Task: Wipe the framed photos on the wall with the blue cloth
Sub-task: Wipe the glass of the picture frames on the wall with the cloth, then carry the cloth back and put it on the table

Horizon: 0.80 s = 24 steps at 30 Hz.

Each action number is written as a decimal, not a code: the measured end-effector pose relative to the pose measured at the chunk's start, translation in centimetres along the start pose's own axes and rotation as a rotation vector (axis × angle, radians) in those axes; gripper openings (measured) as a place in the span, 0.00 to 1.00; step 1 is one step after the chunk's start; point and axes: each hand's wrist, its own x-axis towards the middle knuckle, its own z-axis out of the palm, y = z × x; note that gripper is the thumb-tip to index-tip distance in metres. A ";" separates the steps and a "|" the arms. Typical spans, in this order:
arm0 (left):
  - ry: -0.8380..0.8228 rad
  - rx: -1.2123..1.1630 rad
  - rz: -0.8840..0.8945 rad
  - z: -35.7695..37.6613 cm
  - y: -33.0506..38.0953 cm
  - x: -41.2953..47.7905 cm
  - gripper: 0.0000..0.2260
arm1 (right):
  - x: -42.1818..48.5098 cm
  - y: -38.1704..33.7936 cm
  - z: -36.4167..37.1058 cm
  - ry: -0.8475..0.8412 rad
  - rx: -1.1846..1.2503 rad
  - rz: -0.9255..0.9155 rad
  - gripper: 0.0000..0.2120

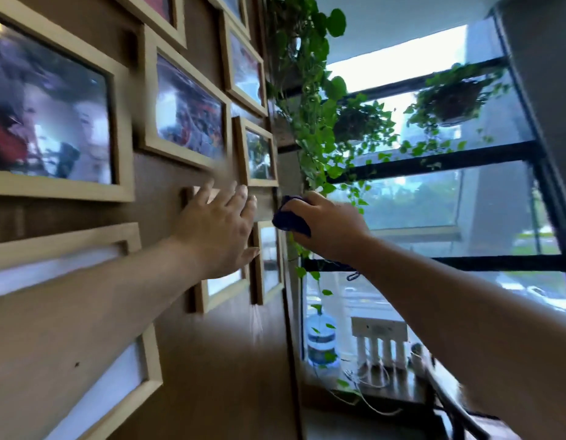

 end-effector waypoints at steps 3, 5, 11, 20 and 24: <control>0.034 -0.114 0.034 -1.0 3.2 -0.3 0.38 | -3.9 1.4 -2.5 -0.096 -0.112 -0.022 0.22; 0.065 -0.185 0.070 -1.8 5.7 -0.4 0.38 | -6.5 2.6 -4.2 -0.147 -0.158 -0.034 0.22; 0.150 -0.348 0.156 -4.2 14.4 0.9 0.37 | -15.2 7.5 -9.1 -0.257 -0.275 -0.011 0.20; 0.228 -0.568 0.377 -11.7 32.3 4.5 0.36 | -31.7 16.2 -18.8 -0.448 -0.415 0.208 0.18; 0.284 -0.614 0.468 -15.4 37.5 4.6 0.36 | -37.0 18.1 -23.3 -0.482 -0.474 0.285 0.17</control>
